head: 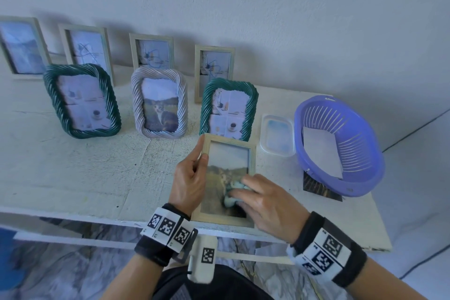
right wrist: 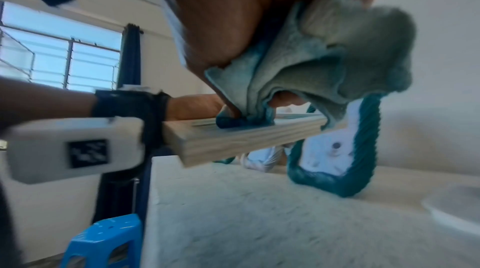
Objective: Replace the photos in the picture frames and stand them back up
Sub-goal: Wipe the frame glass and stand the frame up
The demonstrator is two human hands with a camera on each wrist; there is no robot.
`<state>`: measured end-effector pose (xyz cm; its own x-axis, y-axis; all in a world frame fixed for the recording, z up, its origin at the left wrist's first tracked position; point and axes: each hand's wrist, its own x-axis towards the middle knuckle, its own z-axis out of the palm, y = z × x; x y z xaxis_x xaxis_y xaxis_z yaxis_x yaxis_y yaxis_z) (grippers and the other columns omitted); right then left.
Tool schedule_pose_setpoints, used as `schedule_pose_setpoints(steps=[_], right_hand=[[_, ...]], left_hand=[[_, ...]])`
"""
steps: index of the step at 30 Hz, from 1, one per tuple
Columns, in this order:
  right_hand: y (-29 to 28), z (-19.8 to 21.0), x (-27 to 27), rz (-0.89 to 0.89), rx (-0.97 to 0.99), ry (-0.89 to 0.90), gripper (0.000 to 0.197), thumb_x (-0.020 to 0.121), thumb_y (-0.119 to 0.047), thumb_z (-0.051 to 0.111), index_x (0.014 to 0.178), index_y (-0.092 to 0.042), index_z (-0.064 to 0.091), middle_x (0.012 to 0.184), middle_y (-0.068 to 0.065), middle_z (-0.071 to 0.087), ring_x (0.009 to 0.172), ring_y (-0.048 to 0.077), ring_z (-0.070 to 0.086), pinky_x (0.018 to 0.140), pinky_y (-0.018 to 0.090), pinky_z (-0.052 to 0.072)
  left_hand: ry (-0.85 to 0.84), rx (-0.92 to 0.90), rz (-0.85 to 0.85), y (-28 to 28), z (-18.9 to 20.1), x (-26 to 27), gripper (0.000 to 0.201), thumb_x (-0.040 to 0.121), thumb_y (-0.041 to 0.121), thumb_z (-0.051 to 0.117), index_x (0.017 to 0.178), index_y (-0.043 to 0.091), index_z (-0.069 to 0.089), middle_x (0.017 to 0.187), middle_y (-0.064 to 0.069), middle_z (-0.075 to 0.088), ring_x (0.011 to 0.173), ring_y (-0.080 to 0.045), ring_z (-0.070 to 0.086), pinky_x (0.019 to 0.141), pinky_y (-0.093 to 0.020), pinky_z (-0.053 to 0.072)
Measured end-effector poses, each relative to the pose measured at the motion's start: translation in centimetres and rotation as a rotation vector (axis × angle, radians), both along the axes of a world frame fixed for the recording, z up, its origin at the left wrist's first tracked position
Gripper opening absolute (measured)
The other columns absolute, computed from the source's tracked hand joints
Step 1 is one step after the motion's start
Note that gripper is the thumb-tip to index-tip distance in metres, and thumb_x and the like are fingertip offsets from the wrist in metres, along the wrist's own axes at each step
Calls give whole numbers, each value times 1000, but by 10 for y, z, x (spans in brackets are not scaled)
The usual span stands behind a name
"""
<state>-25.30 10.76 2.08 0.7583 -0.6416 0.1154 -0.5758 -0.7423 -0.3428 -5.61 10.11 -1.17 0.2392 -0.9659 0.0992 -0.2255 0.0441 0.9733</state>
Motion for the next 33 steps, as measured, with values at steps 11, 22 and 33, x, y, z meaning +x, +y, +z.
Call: schedule_pose_setpoints(steps=[11,22,33], right_hand=[[3,5,12,77,-15,-9,20,94,-16,49,100,-9,67,94,1,52,83,15,50,70,23,49],[-4,-3,14,119,8,13,17,96,-13,51,98,-9,68,95,2,54,82,19,52,71,33,52],[-1,3,10,154,21,4,14,93,-9,55,94,-9,69,96,0,52,80,19,52,78,29,48]], left_hand=[[-19,5,19,-4,-1,0,43,102,13,45,145,18,42,53,10,20,43,-4,19,41,-16,20],[-34,49,8,4,-8,-6,43,101,8,46,143,16,43,41,13,25,39,-4,24,43,-12,22],[0,50,-16,2,-10,-8,42,102,10,45,143,20,42,43,13,22,39,-3,21,41,-13,20]])
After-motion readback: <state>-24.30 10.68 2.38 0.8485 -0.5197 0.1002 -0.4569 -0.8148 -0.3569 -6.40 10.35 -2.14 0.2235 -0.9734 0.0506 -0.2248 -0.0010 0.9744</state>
